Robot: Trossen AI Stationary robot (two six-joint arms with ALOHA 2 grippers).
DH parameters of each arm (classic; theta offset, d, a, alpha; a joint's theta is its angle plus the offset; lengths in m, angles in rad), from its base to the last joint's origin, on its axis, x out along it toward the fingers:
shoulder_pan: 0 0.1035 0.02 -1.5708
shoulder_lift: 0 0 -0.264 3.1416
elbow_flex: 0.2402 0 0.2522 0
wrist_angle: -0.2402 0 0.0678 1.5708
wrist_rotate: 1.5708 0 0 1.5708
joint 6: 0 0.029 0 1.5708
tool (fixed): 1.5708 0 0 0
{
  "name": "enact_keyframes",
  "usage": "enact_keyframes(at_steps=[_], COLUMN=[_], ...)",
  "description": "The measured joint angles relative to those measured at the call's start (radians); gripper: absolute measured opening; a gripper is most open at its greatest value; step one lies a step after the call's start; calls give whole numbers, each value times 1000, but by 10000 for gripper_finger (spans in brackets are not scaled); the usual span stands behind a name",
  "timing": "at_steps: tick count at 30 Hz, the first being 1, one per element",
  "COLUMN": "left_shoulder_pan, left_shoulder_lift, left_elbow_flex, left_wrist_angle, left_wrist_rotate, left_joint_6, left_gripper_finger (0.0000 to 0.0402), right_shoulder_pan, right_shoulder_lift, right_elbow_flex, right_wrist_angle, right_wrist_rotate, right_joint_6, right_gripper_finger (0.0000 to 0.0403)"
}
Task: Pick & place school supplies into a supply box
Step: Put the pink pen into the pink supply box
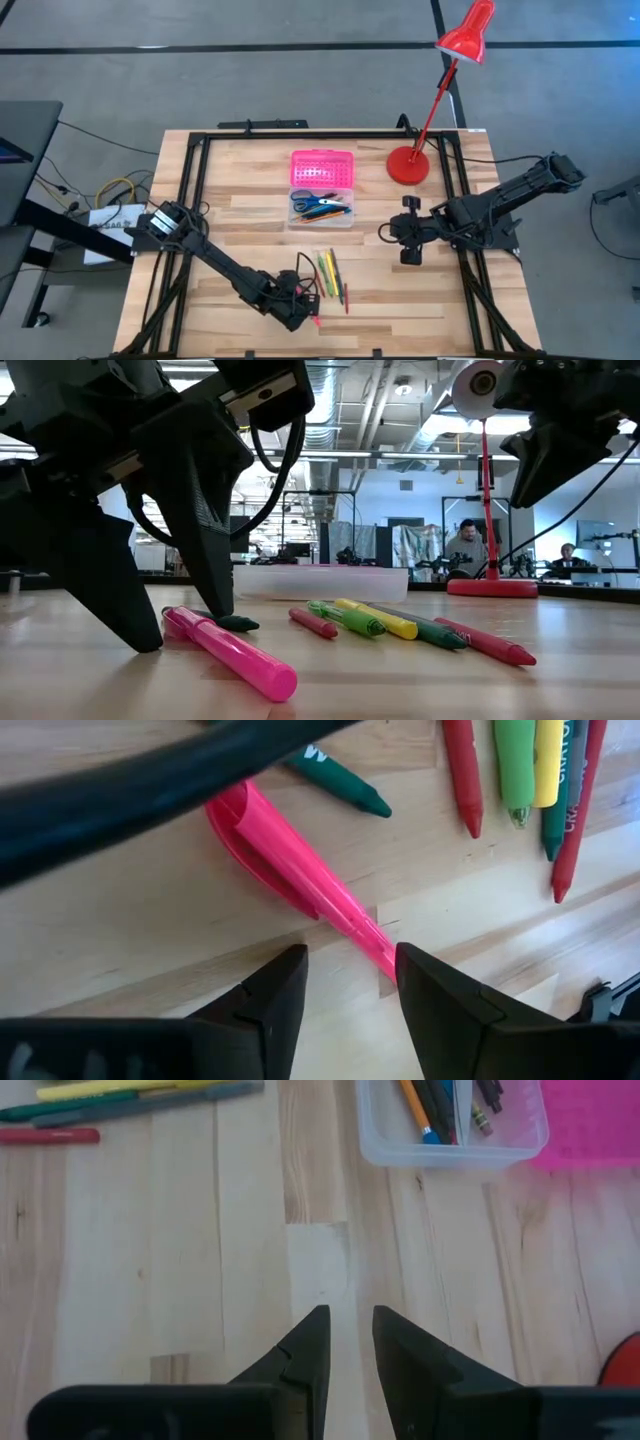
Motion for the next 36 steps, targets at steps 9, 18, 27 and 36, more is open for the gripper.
enact_keyframes(at_steps=[9,18,27,36], left_shoulder_pan=[0,0,12,39], left_shoulder_lift=[1,2,4,3], left_elbow_flex=[-3,-5,-5,-3], left_wrist_angle=[-8,39,83,53], left_wrist_rotate=[-5,-71,-110,-31], left_joint_6=[1,-53,-107,-86], left_gripper_finger=[125,110,110,110], right_shoulder_pan=[0,0,0,0], right_shoulder_lift=[0,0,0,0], right_elbow_flex=[0,0,0,0], right_wrist_angle=[0,5,7,8], right_wrist_rotate=[0,0,0,0], right_joint_6=[-17,-17,-17,-16], right_gripper_finger=[73,73,73,73])
